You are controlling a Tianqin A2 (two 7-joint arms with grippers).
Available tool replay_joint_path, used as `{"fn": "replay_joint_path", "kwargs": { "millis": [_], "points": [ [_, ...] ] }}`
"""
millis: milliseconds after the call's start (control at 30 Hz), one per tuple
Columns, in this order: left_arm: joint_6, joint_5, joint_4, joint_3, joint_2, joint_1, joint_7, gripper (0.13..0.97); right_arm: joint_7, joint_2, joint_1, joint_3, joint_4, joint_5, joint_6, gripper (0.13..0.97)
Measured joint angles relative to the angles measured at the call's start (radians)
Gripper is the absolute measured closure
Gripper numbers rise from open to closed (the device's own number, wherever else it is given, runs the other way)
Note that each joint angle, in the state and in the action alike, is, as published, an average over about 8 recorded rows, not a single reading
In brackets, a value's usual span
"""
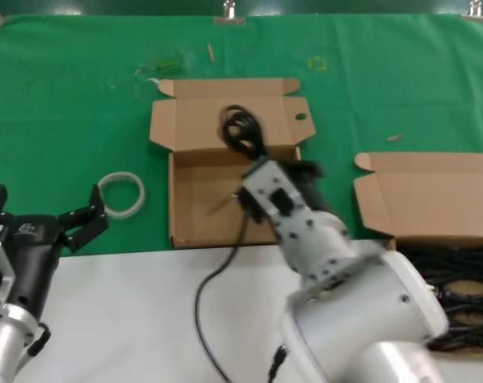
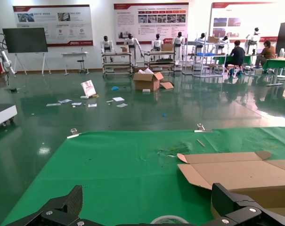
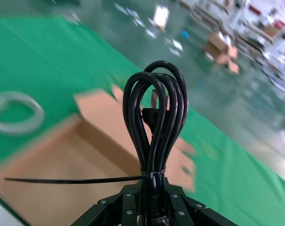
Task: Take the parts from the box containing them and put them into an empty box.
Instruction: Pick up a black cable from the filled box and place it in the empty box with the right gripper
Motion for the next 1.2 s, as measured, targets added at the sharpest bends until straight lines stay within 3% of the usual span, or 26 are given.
{"fn": "replay_joint_path", "kwargs": {
  "millis": [200,433,733,1200],
  "points": [
    [0.0,0.0,0.0,0.0,0.0,0.0,0.0,0.132,0.09,0.006,0.076,-0.116,-0.123,0.0,-0.058,0.896],
    [0.0,0.0,0.0,0.0,0.0,0.0,0.0,0.132,0.092,0.026,0.096,-0.117,-0.213,0.0,-0.092,0.896],
    [0.0,0.0,0.0,0.0,0.0,0.0,0.0,0.132,0.142,0.07,0.099,-0.131,-0.252,0.0,-0.115,0.896],
    [0.0,0.0,0.0,0.0,0.0,0.0,0.0,0.132,0.268,0.121,0.136,-0.23,-0.27,0.0,-0.133,0.896]
  ]
}}
